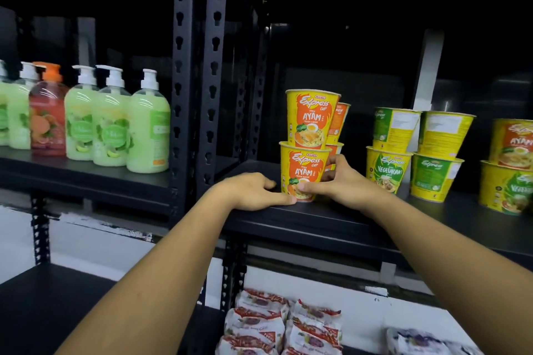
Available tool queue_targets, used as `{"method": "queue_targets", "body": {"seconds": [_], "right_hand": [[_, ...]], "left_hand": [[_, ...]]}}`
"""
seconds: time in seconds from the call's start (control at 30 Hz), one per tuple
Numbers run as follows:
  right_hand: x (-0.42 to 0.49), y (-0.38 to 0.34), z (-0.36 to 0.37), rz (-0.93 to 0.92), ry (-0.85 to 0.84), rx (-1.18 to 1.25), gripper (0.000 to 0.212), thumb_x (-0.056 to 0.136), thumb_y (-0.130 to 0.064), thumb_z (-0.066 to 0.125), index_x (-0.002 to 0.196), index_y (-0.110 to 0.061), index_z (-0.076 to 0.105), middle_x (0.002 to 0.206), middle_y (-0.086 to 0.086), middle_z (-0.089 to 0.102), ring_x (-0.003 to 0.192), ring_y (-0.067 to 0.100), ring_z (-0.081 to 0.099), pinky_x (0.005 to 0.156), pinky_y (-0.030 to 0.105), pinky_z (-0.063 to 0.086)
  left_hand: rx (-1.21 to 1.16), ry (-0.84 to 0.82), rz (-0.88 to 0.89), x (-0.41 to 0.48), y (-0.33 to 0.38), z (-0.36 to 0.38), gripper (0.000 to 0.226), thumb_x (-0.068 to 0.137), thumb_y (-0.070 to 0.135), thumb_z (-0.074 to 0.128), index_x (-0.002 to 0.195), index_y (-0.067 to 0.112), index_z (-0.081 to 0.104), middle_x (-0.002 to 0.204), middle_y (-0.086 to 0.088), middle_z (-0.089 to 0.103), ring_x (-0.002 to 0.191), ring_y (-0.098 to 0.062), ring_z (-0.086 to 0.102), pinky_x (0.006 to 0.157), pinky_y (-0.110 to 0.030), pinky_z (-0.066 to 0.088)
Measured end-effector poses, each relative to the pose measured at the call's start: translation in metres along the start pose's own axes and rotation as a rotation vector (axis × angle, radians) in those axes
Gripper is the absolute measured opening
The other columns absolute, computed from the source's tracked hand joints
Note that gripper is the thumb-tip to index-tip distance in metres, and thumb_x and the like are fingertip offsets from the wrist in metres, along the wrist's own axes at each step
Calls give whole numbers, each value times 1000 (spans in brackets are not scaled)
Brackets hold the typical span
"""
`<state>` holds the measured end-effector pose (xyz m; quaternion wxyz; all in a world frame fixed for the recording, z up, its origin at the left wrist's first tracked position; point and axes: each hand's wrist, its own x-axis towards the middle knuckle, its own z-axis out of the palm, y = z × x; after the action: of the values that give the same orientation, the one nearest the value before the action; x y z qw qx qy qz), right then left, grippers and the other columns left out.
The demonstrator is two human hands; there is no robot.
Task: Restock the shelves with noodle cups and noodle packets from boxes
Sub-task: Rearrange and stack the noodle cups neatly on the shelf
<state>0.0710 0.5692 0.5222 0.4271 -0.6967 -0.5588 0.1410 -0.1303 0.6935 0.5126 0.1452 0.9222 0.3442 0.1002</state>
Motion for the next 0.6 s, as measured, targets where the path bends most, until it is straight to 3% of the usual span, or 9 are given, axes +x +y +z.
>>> {"method": "queue_targets", "body": {"seconds": [0.13,0.23,0.37,0.6], "right_hand": [[20,-1,8,14,16,-35,97,64,-51,93,138,-25,35,124,-6,66,112,11,65,107,40,49],[35,-1,18,6,48,-40,93,70,-47,91,143,-22,37,131,-3,64,118,15,63,108,42,48],[56,-2,29,-16,115,-72,82,74,-45,89,140,-22,46,133,-3,64,117,16,63,102,39,50],[84,-6,43,1,210,-237,79,73,-53,87,137,-22,53,130,1,67,116,23,65,101,46,52]], "left_hand": [[-4,24,-7,-1,1,0,101,68,97,51,141,28,61,143,3,60,125,-18,59,107,-42,47],[-13,40,-21,1,1,2,107,58,101,49,135,29,65,136,4,64,117,-17,62,103,-44,50],[3,71,-64,2,1,3,114,53,103,46,137,27,62,137,4,63,119,-20,60,102,-45,50],[7,81,-73,0,2,2,107,60,100,48,140,30,60,137,2,61,121,-22,58,101,-46,50]]}}
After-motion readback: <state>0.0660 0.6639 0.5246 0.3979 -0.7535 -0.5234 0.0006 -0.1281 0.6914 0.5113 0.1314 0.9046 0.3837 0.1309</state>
